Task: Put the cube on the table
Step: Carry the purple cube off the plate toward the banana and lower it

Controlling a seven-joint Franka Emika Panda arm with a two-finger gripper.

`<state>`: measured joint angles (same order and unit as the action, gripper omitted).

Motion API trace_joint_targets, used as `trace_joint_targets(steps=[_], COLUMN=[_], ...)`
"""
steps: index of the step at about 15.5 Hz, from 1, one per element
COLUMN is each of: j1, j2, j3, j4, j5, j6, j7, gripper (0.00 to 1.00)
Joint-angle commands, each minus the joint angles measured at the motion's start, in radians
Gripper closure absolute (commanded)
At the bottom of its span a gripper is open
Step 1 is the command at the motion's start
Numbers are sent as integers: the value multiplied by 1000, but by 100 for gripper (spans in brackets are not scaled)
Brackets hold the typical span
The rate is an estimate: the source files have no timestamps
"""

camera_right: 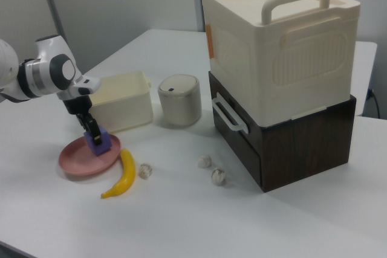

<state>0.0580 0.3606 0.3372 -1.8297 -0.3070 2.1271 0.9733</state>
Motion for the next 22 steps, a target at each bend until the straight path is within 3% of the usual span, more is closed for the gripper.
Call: trace_joint_targets(steps=[1,6,12,17,18,22], j1=[-36,-72,-81,-158,-156,-156], j2=[-38,-69,-51,-32,-32,-32], j3=[-6,-15,-176,-190,-202,-204], j4=[22,26,18,20,18,26], j5=[-7,-6,-3,-3,-4,-6], j6=[5,-9,-7,-4,-7,-36], j7=[22,39,65,67,65,67], gripper=[100,100,100,98,1,0])
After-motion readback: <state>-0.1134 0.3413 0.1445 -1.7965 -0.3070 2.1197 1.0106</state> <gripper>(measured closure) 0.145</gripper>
